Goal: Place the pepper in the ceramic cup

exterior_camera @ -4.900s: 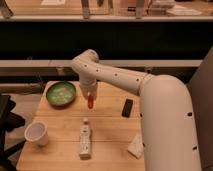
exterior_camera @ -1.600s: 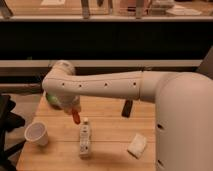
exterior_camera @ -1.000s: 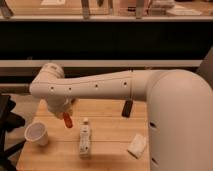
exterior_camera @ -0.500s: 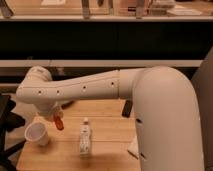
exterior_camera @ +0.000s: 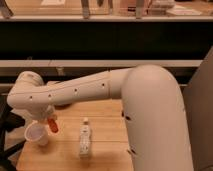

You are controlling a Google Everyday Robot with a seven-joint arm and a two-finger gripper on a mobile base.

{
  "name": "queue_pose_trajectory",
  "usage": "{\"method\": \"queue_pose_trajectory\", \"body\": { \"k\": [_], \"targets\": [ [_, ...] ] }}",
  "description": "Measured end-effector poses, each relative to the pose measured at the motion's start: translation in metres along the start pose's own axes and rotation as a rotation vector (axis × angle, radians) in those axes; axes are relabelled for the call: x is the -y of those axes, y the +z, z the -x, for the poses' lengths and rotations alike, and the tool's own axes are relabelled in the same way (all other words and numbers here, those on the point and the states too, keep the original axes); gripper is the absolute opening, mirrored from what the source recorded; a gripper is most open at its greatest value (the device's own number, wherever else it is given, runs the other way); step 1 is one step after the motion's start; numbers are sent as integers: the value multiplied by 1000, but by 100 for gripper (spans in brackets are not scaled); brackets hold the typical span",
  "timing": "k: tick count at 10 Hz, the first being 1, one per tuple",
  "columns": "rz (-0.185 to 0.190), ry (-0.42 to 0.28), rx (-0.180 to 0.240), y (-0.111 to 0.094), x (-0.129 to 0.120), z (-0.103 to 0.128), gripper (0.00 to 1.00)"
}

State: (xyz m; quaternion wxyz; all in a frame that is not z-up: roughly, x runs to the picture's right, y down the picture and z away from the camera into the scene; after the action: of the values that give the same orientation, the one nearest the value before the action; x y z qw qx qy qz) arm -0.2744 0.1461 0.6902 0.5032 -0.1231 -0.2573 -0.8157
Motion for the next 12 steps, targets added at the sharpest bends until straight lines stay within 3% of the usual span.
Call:
{"method": "queue_pose_trajectory", "body": {
  "k": [7,12],
  "targets": [
    [4,-38,4,23,16,-9,1],
    [5,-28,-3,30,19,-17,1]
  ]
}}
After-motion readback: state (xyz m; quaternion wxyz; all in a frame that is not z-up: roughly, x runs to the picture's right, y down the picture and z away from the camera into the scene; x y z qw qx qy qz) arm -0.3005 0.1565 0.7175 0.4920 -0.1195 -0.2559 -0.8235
